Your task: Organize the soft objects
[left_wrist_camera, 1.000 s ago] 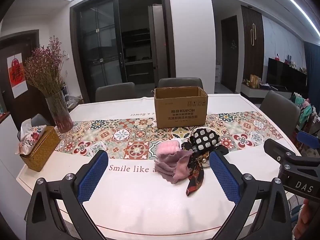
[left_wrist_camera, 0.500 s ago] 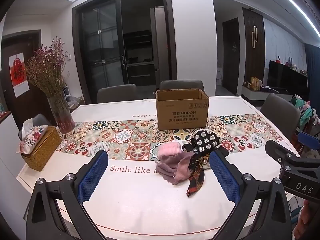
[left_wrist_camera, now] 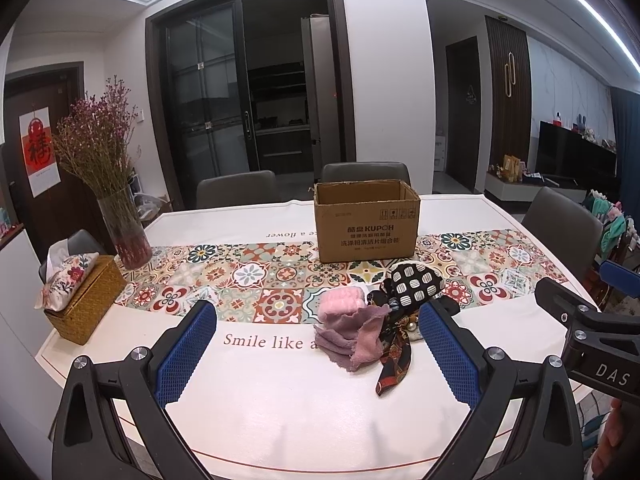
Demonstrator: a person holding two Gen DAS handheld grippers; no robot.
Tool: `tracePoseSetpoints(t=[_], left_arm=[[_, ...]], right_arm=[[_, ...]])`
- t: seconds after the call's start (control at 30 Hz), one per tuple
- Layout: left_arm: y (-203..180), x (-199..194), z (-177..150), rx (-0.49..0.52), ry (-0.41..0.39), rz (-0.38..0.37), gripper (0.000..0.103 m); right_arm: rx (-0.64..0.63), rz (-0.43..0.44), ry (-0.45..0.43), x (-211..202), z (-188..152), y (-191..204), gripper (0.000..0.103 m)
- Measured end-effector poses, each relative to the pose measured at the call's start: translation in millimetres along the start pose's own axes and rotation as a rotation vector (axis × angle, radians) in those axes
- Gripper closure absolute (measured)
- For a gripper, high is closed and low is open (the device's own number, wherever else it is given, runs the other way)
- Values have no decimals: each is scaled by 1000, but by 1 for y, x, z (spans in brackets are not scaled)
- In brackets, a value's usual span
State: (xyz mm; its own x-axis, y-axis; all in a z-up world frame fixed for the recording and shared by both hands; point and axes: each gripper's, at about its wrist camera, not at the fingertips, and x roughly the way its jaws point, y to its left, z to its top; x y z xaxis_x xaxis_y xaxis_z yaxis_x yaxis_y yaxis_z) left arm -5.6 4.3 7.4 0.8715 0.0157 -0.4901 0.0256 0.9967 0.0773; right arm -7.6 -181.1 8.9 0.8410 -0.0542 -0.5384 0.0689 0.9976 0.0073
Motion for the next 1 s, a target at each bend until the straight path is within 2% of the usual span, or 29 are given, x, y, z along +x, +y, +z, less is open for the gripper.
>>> tracePoseSetpoints(t=[1.0], left_arm=[[-4,-4,10,8,-26,-7,0]], right_arm=[[4,2,-12,0,3,-1,1]])
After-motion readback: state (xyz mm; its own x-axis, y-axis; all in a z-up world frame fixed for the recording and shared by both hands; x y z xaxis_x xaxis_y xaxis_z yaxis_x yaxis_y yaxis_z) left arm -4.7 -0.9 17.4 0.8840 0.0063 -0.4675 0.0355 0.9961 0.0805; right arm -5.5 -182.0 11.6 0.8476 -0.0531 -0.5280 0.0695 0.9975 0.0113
